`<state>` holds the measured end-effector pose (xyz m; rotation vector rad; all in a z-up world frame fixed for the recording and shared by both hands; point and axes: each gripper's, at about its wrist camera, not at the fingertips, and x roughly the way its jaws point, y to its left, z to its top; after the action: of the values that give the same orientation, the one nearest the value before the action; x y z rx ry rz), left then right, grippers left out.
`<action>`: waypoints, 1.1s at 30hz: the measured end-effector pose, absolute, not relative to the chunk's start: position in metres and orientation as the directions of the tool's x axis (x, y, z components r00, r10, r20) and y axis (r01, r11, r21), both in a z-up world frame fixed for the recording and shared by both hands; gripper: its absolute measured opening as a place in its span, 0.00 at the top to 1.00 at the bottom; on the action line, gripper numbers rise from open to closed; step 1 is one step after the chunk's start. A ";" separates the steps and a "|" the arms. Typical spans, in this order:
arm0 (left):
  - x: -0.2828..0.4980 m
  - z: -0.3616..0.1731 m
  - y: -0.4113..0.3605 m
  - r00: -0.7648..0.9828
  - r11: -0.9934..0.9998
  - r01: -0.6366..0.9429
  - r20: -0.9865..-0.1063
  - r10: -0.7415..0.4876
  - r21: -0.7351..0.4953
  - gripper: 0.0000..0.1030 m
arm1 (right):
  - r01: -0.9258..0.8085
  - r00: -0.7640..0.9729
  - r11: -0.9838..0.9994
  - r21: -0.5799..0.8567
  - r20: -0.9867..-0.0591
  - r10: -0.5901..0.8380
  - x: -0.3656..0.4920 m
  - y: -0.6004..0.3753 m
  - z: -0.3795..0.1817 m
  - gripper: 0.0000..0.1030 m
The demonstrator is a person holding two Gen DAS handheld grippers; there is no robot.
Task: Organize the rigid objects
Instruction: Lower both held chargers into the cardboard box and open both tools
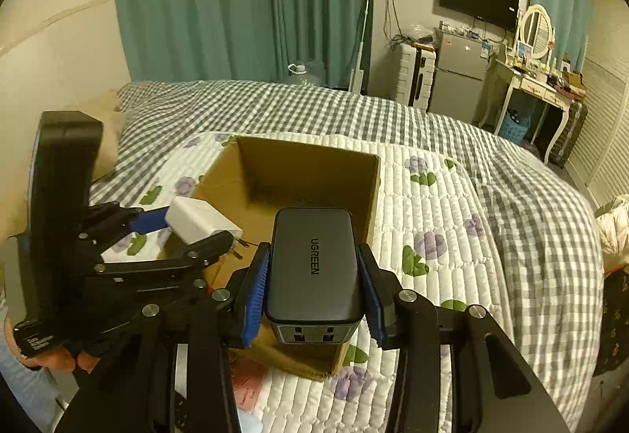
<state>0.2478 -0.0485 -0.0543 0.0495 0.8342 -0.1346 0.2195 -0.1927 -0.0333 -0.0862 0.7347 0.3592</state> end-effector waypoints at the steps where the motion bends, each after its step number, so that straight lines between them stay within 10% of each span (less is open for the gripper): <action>1: 0.250 -0.057 -0.049 0.665 0.990 0.139 -0.740 -0.105 -0.015 0.46 | -0.347 0.684 0.936 0.051 -0.670 0.290 0.221 -0.194 -0.036 0.60; 33: 0.198 -0.032 -0.017 0.716 0.996 0.084 -0.695 -0.062 -0.003 0.29 | -0.371 0.675 0.928 0.040 -0.674 0.299 0.224 -0.177 -0.081 0.54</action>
<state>0.1976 -0.0166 -0.0317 0.0297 0.7686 -0.0812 0.2240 -0.1770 -0.0805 -0.1033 0.7389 0.3774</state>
